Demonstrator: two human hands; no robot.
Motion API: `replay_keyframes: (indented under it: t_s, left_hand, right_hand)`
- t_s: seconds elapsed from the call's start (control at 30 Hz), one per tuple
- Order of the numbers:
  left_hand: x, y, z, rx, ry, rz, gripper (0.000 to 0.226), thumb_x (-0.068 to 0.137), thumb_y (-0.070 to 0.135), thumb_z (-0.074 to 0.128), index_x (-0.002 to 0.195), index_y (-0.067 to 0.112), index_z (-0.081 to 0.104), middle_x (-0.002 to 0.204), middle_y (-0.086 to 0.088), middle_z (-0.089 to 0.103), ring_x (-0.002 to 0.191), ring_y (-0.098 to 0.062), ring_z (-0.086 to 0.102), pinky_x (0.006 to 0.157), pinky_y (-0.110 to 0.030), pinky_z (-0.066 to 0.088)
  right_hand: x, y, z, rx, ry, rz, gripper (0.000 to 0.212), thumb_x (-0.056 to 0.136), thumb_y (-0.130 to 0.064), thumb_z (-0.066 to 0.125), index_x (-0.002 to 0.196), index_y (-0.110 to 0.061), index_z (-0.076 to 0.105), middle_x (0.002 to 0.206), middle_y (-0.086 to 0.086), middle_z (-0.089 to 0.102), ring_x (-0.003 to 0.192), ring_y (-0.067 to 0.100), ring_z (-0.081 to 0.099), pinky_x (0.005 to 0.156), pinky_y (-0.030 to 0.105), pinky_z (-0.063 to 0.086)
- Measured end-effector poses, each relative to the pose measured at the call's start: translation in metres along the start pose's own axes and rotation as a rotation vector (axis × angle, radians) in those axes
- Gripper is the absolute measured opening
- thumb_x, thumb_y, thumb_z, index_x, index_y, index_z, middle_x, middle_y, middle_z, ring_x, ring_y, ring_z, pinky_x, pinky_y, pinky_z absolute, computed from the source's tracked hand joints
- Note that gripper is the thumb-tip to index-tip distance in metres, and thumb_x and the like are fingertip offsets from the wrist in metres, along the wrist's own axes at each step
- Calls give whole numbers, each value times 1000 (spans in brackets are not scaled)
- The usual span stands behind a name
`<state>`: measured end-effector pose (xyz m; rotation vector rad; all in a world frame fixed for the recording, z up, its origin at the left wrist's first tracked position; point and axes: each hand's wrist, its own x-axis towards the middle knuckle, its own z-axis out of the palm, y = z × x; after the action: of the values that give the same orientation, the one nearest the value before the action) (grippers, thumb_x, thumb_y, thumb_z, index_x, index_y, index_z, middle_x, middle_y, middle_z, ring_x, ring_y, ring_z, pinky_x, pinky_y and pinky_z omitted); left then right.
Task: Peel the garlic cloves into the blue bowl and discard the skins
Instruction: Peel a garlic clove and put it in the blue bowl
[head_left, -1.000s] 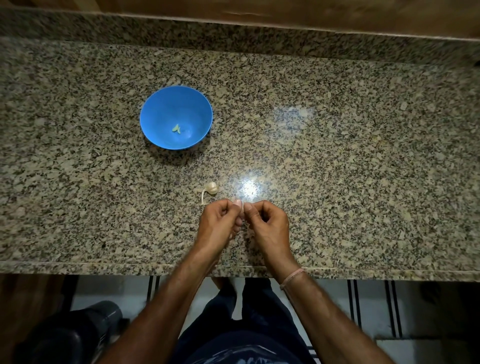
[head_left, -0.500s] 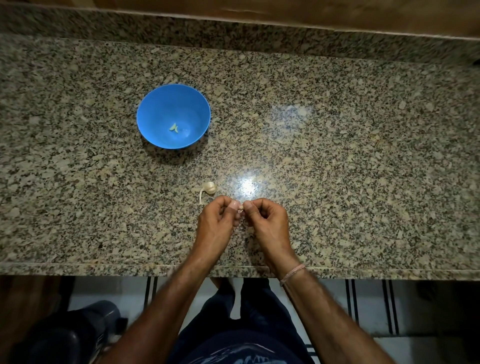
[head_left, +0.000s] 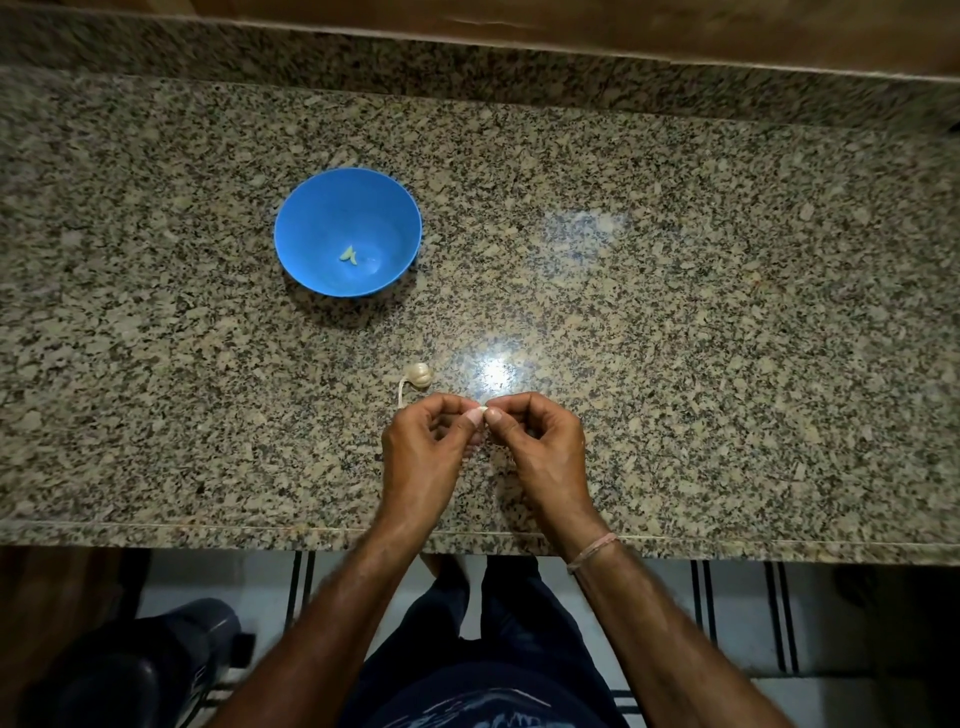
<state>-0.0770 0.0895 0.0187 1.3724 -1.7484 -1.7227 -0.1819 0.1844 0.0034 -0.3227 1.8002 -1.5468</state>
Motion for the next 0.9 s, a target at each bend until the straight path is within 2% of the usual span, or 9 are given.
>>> replay_keyframes:
  t_s: [0.13,0.3,0.4,0.5,0.63,0.8,0.9]
  left_hand:
    - [0,2,-3,7,-11,29,9,92,21,78,101,17,78,91,3,79,85,-11,76,78,-27,63]
    - [3,0,-8,376,-4,313,10,92,25,80,98,18,78,90,11,72,78,-3,68,66,-12,53]
    - [5,0,-9,460,-30,339,7,92,25,79,94,18,78,86,11,71,74,-2,66,64,-10,50]
    - [6,2,-10,355,-38,209,7,92,26,78,86,22,77,78,8,72,72,-7,67,64,-16,54]
    - [8,-3,-11,187,-152,35,18,95,27,75,81,15,77,74,-4,73,70,-18,70,67,-33,59]
    - [6,-8,-10,-123,-212,-212,19,100,18,68,94,1,75,81,-12,73,73,-19,64,66,-29,53]
    - [7,-12,-8,-202,-226,-307,19,101,19,66,95,3,74,79,-8,70,72,-17,62,65,-28,50]
  right_hand:
    - [-2,-4,-4,54,-45,23,11,94,-8,76,104,-6,75,102,8,78,102,24,75,94,42,62]
    - [-1,-2,-8,-115,-65,-71,7,94,-10,75,101,-12,77,99,1,78,99,17,75,92,41,62]
    - [0,-3,-10,-161,-79,-94,8,94,-12,76,102,-12,78,98,-1,78,99,14,74,92,39,62]
    - [-2,0,-9,-101,-64,-56,10,96,-12,74,105,-11,79,102,0,78,103,16,74,95,42,61]
    - [-3,4,-7,-121,-60,-34,11,97,-10,72,105,-11,79,101,-2,78,101,12,74,95,40,61]
    - [1,3,-7,-54,-69,-2,8,95,-11,74,102,-13,76,101,3,76,98,24,73,90,39,62]
    - [1,4,-7,-26,-79,8,7,93,-8,75,99,-12,74,97,7,75,94,29,72,85,35,61]
